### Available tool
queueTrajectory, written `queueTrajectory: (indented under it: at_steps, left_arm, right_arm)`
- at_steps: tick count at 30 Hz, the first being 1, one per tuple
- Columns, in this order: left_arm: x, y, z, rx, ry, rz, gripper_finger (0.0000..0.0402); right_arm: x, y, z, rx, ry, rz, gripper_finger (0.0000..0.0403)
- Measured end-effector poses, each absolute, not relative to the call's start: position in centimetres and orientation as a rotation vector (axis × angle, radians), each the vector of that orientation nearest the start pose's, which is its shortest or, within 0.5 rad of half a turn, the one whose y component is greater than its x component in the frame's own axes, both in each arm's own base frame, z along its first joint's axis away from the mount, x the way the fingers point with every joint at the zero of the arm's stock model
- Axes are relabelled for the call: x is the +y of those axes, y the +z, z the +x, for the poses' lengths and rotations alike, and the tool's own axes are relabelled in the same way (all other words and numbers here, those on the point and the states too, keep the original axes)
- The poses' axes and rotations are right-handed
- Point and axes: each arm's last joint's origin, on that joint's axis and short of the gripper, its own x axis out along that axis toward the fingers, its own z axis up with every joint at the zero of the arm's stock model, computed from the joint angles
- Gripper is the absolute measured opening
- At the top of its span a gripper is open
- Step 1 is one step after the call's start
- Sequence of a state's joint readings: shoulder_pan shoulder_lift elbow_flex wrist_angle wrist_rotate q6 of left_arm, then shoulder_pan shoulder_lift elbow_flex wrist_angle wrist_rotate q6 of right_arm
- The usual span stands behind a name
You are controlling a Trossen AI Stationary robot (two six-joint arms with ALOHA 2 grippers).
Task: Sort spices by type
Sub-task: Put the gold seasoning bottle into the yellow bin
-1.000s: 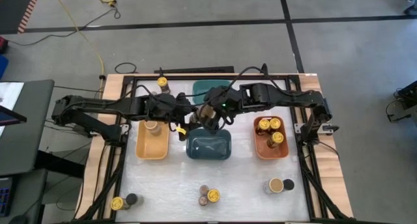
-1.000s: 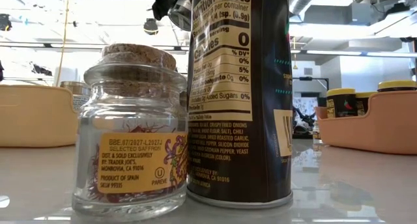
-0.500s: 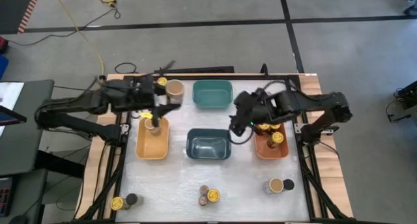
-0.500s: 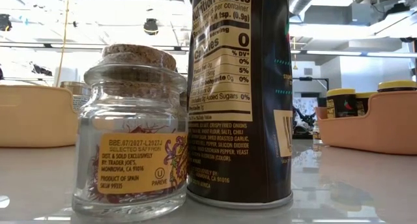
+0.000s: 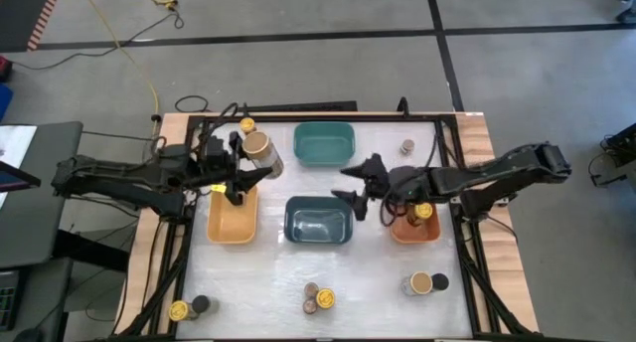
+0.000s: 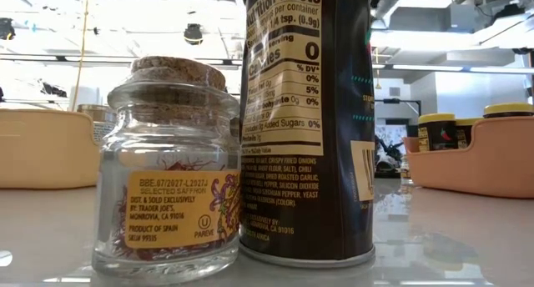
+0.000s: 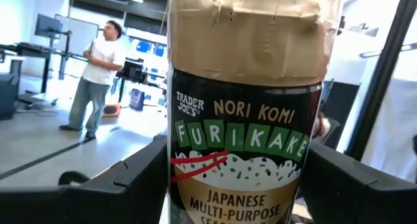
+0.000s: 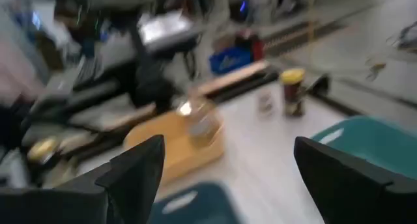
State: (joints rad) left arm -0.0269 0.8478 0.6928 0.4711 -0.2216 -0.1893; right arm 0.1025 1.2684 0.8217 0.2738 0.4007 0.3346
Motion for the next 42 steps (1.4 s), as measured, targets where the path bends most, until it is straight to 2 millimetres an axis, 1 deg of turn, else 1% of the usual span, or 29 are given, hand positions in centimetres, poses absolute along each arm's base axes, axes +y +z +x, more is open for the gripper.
queueTrajectory:
  at_steps: [2,5,7,10,14,18,20,23,26,29,33,42]
  left_arm:
    - [0.1,35.0,19.4,-0.319,0.171,-0.221,0.0274]
    - [0.2,34.3,20.3,-0.286,0.200,-0.227,0.0274]
    - [0.2,33.8,20.8,-0.267,0.220,-0.253,0.0277]
    - [0.3,33.3,21.5,-0.245,0.250,-0.271,0.0284]
    - [0.4,32.5,22.4,-0.206,0.295,-0.250,0.0280]
    - [0.4,31.8,23.0,-0.180,0.311,-0.248,0.0278]
    - [0.4,31.7,23.1,-0.176,0.312,-0.248,0.0278]
    - [0.6,32.0,23.1,-0.204,0.319,-0.240,0.0278]
    - [0.8,32.4,23.0,-0.241,0.327,-0.202,0.0278]
    - [0.8,32.5,23.0,-0.241,0.335,-0.154,0.0278]
    - [0.8,32.5,23.0,-0.243,0.330,-0.149,0.0278]
    - [0.7,32.5,23.0,-0.239,0.295,-0.153,0.0279]
  right_arm:
    - [0.5,28.0,28.2,0.032,-0.351,0.318,0.0366]
    - [-0.9,28.0,28.5,-0.061,-0.388,0.457,0.0366]
    - [-1.5,28.0,28.8,-0.077,-0.404,0.497,0.0366]
    - [-2.3,28.1,28.8,-0.059,-0.403,0.426,0.0366]
    - [-3.1,28.9,29.0,-0.034,-0.296,0.242,0.0366]
    - [-3.6,29.7,29.7,-0.014,-0.191,0.215,0.0366]
    - [-3.6,29.8,30.4,0.031,-0.135,0.178,0.0366]
    - [-3.5,30.3,31.7,0.047,-0.063,0.153,0.0366]
    - [-3.5,30.6,33.2,0.044,-0.048,0.151,0.0366]
    - [-3.7,30.7,34.5,0.047,-0.049,0.140,0.0366]
    - [-3.8,31.3,36.1,0.063,-0.014,0.086,0.0366]
    - [-3.9,31.5,39.4,0.091,0.004,0.078,0.0366]
